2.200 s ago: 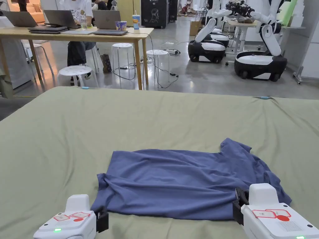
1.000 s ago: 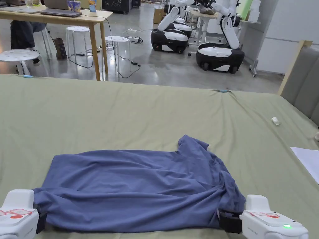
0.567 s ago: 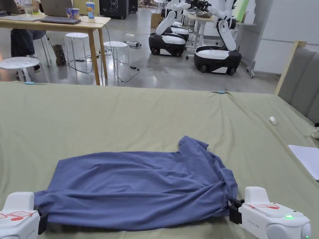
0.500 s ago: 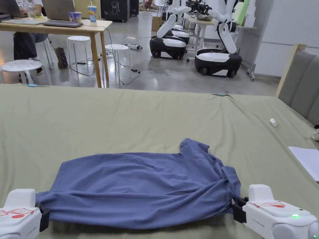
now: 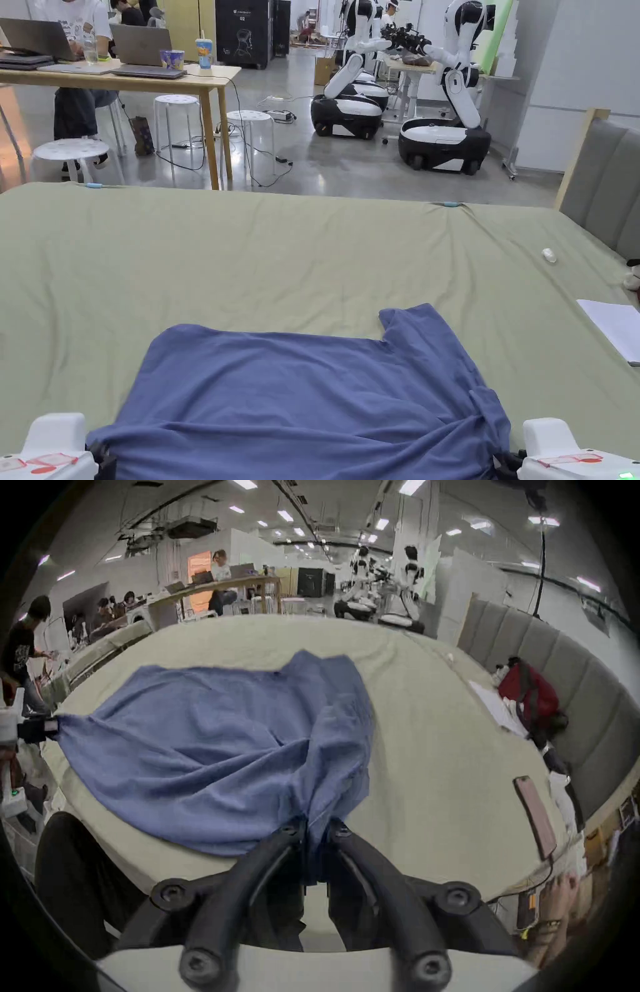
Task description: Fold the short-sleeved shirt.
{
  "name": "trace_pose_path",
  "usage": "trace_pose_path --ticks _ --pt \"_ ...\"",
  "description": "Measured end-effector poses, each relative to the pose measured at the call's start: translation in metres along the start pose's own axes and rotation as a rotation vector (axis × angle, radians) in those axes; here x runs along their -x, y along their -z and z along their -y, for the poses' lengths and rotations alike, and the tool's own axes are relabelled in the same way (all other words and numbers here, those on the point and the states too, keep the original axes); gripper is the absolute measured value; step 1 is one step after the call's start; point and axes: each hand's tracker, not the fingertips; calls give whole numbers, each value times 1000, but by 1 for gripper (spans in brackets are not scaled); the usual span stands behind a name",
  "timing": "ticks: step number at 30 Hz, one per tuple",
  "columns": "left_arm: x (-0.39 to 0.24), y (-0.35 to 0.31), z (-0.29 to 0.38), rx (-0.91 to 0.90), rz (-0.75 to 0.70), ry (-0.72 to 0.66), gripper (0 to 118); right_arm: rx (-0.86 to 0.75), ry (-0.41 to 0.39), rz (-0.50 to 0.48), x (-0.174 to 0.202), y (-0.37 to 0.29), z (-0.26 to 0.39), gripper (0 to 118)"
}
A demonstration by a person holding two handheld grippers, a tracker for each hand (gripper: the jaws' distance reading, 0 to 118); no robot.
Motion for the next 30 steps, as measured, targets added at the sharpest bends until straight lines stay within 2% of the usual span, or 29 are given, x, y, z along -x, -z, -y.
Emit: trace_pose_path --ticks 1,2,3,4,5,6,7,9,12,16,17,18,20,21,22,23,26,30 --pt "0 -2 3 -5 -7 2 2 4 -2 4 1 1 0 13" --pt "2 -5 4 -14 -15 1 6 6 -8 21 2 -4 -1 25" --pt "3 -10 3 -30 -23 0 18 1 -23 33 3 -7 -3 47" --pt "3 -17 -1 -58 -49 3 50 -20 -41 34 5 -14 -8 84" --pt "3 -22 -6 -81 -61 22 79 -57 -51 38 7 -22 -13 103" --pt "1 -26 -12 -110 -73 47 100 -106 -44 33 12 -34 -23 112" --pt "-3 -30 -20 -142 -76 61 111 -153 -22 25 17 -42 -32 113" --pt "-15 -34 -38 -206 -78 70 110 -272 46 21 32 -57 -50 113" --pt "-37 -27 -61 -261 -23 61 110 -414 93 -30 64 -74 -75 116" --pt "-71 -15 -73 -298 37 103 107 -506 75 -9 103 -68 -93 118" --pt "-78 -14 -74 -305 46 116 99 -508 69 -9 110 -67 -95 113" --pt "-83 -14 -74 -314 52 119 85 -507 64 -14 113 -64 -96 100" --pt "-90 -13 -71 -332 37 124 31 -510 62 -22 119 -62 -98 24" --pt "-91 -10 -71 -337 38 125 6 -513 67 -20 120 -56 -98 1" --pt "-91 -7 -71 -343 38 121 0 -515 66 -3 120 -49 -98 1" --pt "-91 -4 -72 -342 35 120 0 -527 53 44 121 -49 -98 1" --pt "-87 4 -76 -296 39 134 0 -499 52 -21 119 -48 -103 1" --pt "-66 35 -78 -189 18 108 0 -485 39 -2 117 -37 -109 1"
